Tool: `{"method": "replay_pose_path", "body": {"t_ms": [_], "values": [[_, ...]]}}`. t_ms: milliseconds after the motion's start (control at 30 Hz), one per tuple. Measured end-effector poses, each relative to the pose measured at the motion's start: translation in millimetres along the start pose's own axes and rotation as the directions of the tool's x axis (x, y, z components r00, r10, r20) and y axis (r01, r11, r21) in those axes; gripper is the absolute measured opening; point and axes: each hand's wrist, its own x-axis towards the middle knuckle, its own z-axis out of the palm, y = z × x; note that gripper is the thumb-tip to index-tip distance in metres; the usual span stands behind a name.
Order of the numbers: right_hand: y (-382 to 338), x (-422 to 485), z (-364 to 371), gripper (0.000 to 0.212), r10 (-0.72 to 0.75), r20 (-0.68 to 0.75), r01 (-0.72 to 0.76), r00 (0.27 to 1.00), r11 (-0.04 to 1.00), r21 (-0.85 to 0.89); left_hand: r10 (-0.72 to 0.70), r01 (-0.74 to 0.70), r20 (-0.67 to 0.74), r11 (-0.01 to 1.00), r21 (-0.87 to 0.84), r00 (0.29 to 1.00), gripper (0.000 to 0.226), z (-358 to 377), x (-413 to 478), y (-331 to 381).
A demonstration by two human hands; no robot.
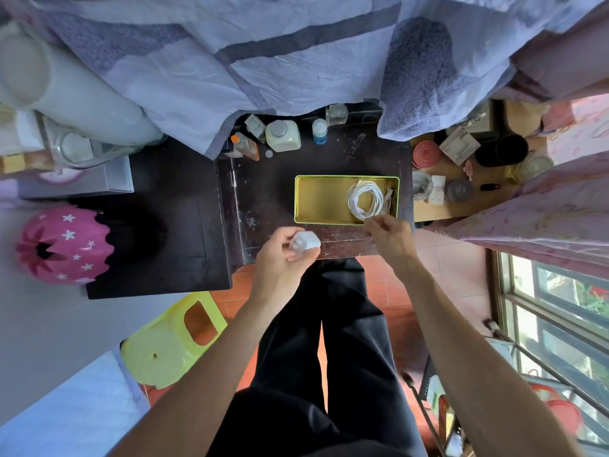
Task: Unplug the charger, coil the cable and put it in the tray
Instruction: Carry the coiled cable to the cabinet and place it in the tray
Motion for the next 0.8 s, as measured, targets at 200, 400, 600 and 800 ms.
{"method": "replay_pose_path", "body": {"t_ms": [200, 400, 600, 800], "values": [[28.2, -41.4, -8.0, 0.017, 0.119, -0.035, -0.112, 0.992, 0.983, 0.147, 0.166, -0.161, 0.01, 0.935, 0.315, 0.986, 0.033, 17.7, 60.0, 3.1], [68.4, -47.8, -5.2, 0.025, 0.195, -0.009, -0.193, 0.981, 0.975, 0.111, 0.189, -0.233, 0.141, 0.688, 0.687, 0.972, 0.036, 45.5, 126.6, -8.1], [100.9, -48.5, -6.6, 0.019, 0.264, -0.024, -0.262, 0.964, 0.963, 0.06, 0.194, -0.344, 0.284, 0.499, 0.795, 0.939, 0.039, 72.1, 156.7, -24.6], [110.6, -50.2, -3.7, 0.019, 0.267, -0.034, -0.264, 0.963, 0.962, 0.076, 0.205, -0.33, 0.262, 0.48, 0.813, 0.943, 0.04, 85.0, 174.7, -31.8]]}}
